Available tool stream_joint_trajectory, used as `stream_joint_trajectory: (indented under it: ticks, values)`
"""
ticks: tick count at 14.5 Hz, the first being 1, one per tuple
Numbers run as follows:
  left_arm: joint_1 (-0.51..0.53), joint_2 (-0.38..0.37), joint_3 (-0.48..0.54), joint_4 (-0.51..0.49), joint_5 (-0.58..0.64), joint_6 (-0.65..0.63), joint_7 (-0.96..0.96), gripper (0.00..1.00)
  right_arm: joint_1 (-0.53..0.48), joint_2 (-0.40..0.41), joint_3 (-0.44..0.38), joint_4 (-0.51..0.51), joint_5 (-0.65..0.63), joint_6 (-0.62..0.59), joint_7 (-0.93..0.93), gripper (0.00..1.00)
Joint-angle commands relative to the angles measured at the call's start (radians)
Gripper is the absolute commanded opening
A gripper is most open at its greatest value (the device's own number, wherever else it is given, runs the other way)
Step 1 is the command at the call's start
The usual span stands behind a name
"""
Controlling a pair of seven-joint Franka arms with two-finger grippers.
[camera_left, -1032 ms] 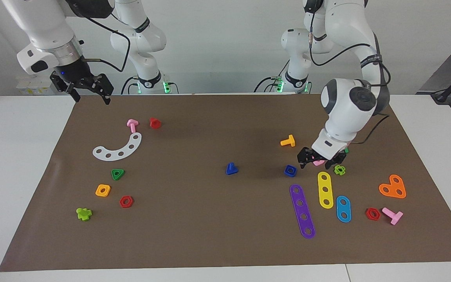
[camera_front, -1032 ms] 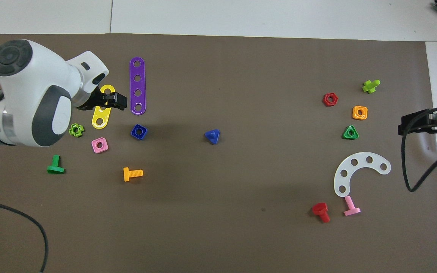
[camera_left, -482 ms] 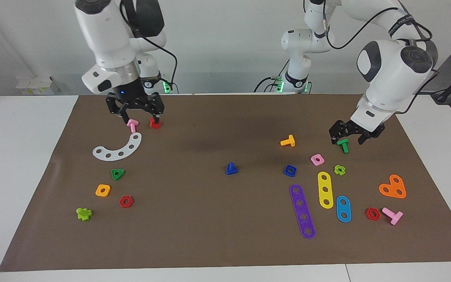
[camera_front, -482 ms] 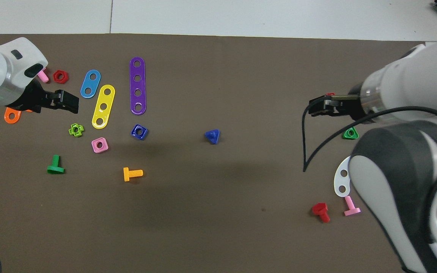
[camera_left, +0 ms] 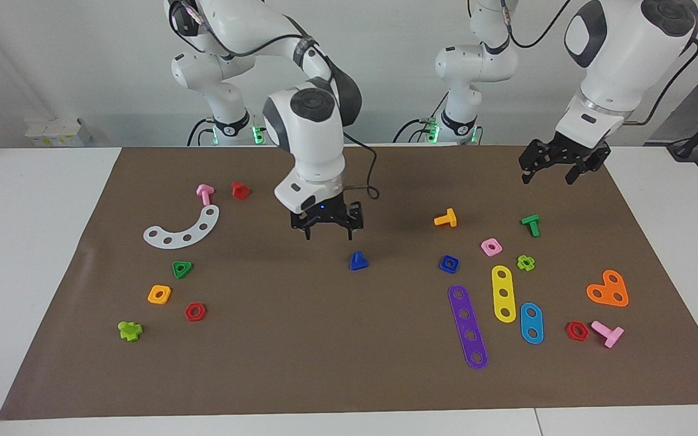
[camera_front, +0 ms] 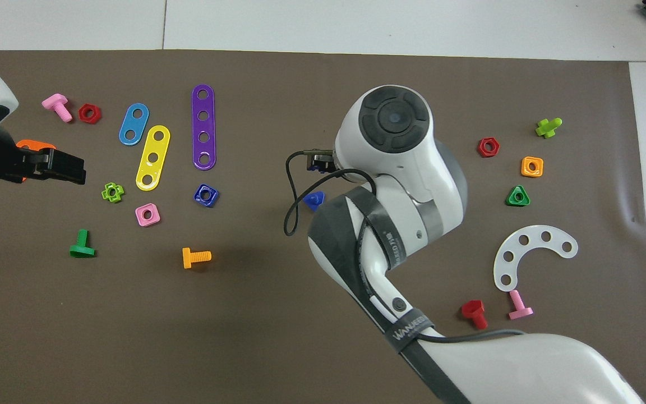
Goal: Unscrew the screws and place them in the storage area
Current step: 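Move the right gripper down onto the blue bolt and close it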
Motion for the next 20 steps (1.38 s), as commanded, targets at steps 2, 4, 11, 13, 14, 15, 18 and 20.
stream_joint_trajectory:
  ticks: [2,4,11,13,14,15,18,20]
  values:
    - [0.007,-0.019,-0.009,-0.017,0.021,-0.017,0.001,1.00,0.050,0.117,-0.004,0.024,-0.001,0.128,0.027,1.00]
    - [0.007,-0.020,-0.009,-0.021,0.026,-0.017,-0.002,1.00,0.057,0.112,-0.005,-0.043,-0.004,0.162,0.033,1.00]
    - [0.009,-0.025,-0.008,-0.024,0.069,-0.014,0.002,1.00,0.064,0.081,-0.002,-0.146,-0.001,0.196,-0.008,0.61]
    - [0.009,-0.030,-0.008,-0.034,0.069,-0.006,0.009,1.00,0.063,0.080,0.002,-0.151,-0.001,0.199,-0.010,0.59]
    - [0.009,-0.034,-0.008,-0.038,0.069,-0.005,0.010,1.00,0.064,0.080,0.004,-0.151,0.000,0.199,-0.010,0.59]
    - [0.010,-0.034,-0.006,-0.040,0.068,-0.004,0.006,1.00,0.064,0.080,0.013,-0.151,0.000,0.199,-0.011,0.59]
    - [0.033,-0.034,-0.008,-0.040,0.067,-0.003,0.010,1.00,0.064,0.080,0.021,-0.152,0.000,0.213,-0.016,0.58]
    - [0.033,-0.033,-0.008,-0.037,0.066,-0.001,0.010,1.00,0.063,0.080,0.019,-0.152,0.000,0.230,-0.040,0.58]
